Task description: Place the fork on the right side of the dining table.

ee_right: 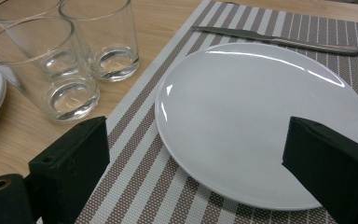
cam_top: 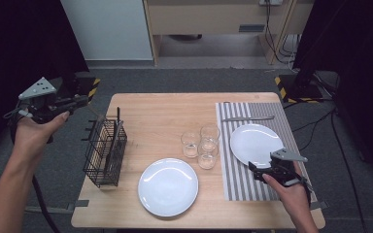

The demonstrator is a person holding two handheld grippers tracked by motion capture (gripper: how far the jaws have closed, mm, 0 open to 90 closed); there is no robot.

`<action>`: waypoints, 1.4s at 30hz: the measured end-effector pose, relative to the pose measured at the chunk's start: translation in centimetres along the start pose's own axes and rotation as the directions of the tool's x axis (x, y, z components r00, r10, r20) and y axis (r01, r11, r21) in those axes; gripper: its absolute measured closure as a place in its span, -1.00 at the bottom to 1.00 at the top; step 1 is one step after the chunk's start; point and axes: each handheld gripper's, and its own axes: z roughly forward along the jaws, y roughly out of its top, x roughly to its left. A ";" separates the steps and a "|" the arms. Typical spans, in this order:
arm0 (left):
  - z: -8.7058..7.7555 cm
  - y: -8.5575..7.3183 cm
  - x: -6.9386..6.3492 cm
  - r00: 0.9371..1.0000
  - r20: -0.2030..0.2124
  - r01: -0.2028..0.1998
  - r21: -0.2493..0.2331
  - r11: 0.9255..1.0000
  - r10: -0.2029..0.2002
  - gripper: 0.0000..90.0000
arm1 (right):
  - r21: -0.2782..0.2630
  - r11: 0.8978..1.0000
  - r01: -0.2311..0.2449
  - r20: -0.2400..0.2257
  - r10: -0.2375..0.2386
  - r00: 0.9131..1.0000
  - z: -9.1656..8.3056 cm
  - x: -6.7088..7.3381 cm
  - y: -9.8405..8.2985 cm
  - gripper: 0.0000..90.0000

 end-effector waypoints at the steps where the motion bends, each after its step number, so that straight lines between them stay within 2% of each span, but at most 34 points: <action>1: 0.0 0.0 0.0 1.000 0.000 0.000 0.000 1.000 0.000 0.93 | 0.003 1.000 0.000 -0.001 0.000 1.000 -0.1 0.0 0.0 -0.83; 4: 0.3 0.5 -0.3 1.000 0.002 -0.022 -0.013 1.000 0.022 0.93 | 0.001 1.000 0.003 0.001 -0.003 1.000 -0.1 -0.1 -0.1 -0.83; 7: 0.7 0.8 -0.6 0.999 0.027 -0.022 -0.019 1.000 0.023 0.93 | -0.001 1.000 -0.001 0.002 0.001 1.000 -0.2 -0.1 0.0 -0.83; 12: 1.0 1.0 -1.1 0.999 0.039 -0.016 -0.022 1.000 0.017 0.93 | -0.011 1.000 0.002 -0.003 -0.002 1.000 -0.2 0.0 0.1 -0.84; 17: 2.1 1.3 -1.9 0.998 0.063 -0.024 -0.028 0.999 0.026 0.93 | -0.016 1.000 0.013 -0.009 -0.013 1.000 -0.1 0.3 0.3 -0.84; 29: 4.7 1.6 -3.3 0.994 0.101 -0.051 0.000 0.999 0.051 0.93 | -0.023 1.000 0.017 -0.012 -0.017 1.000 -0.6 0.0 0.3 -0.84; 42: 6.6 1.6 -4.1 0.990 0.127 -0.063 0.018 0.998 0.060 0.93 | -0.018 1.000 0.021 -0.010 -0.021 1.000 -0.5 -0.6 0.5 -0.84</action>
